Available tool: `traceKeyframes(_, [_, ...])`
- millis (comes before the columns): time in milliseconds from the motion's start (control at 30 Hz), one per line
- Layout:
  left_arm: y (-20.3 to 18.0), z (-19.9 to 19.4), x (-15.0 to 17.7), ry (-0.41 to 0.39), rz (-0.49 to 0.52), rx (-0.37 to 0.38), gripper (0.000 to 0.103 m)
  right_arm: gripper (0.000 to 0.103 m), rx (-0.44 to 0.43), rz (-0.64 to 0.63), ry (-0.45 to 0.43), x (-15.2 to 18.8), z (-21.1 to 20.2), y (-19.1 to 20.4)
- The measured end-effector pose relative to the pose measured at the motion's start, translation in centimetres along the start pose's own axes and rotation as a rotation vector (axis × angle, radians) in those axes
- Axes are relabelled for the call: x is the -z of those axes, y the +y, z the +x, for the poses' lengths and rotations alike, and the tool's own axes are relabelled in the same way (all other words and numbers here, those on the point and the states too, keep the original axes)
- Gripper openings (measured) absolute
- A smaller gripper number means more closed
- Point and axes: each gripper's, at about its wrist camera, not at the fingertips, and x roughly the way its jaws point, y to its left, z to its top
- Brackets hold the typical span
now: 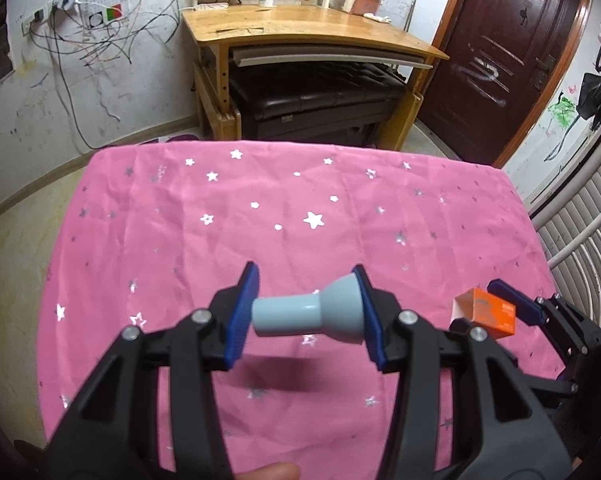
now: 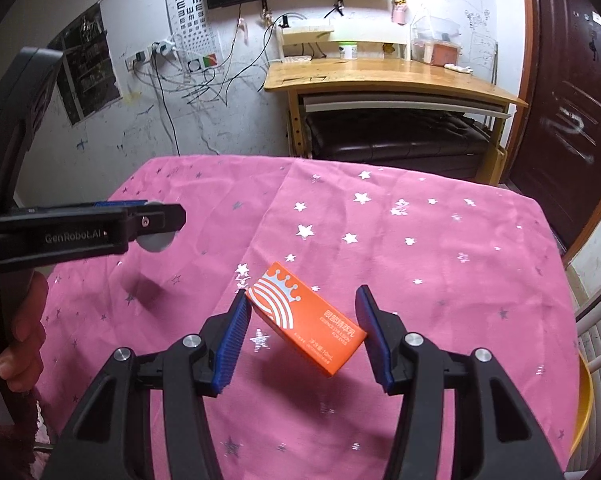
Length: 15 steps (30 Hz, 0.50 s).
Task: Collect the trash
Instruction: 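Carry the blue cap and orange box over the yellow bin and open both tools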
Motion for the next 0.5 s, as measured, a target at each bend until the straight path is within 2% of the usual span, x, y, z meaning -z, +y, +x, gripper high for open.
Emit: traceKeyframes(500, [-7.3,-0.1,-0.5,-0.009,0.098,0.008,0.045,0.048,0.016,0.115,-0.089,1.0,-4.6,-7.5])
